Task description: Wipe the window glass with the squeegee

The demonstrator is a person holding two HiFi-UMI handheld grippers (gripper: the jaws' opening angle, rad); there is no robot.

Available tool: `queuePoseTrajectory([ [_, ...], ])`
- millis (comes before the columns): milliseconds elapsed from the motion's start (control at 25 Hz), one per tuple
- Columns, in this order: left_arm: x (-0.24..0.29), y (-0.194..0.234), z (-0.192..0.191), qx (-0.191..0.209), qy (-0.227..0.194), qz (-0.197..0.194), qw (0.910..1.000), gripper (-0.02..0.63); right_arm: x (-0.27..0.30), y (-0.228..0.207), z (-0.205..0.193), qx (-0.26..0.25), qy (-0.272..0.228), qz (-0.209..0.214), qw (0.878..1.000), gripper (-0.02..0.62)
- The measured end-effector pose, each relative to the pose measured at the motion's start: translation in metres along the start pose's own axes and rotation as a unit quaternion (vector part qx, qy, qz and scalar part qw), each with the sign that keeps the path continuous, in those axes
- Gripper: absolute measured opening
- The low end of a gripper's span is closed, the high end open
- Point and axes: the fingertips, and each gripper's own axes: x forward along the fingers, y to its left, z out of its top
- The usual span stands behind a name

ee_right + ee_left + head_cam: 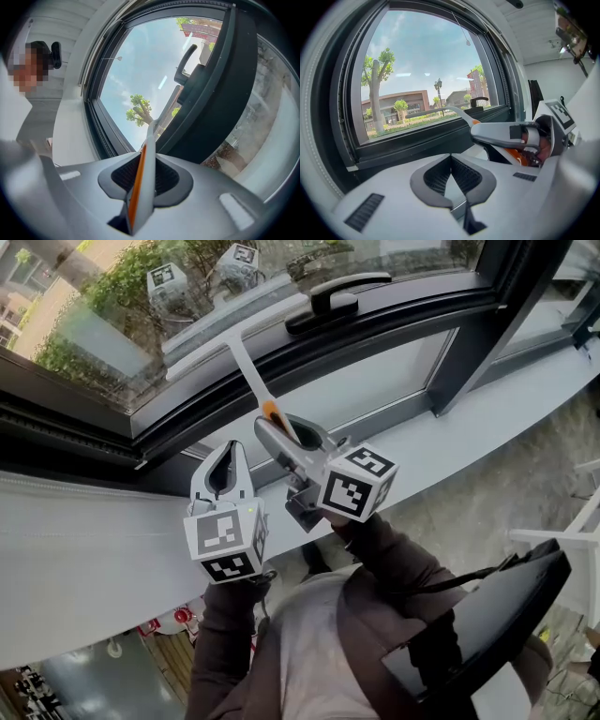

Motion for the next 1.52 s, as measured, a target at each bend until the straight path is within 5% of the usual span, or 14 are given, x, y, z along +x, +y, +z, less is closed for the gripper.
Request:
queuePoseTrajectory([
  [480, -0.003, -0.002, -0.006, -0.009, 0.008, 0.016, 0.9998, 0.002, -0.005, -0.009, -0.012, 0.006, 0.027, 0.004, 1.0, 0.064],
  [920, -0.015, 0.001, -0.026, -0.067, 0.008, 0.049, 0.9965, 0.002, -0.026, -0.003, -0.005, 0.008, 0.056, 0.012, 0.998, 0.063],
  [1520, -0.056, 0.048, -0.023, -0.056, -0.041, -0.022, 0.9974, 0.002, 0.049, 0.141, 0.045, -0.076, -0.036, 0.082, 0.993, 0.063],
])
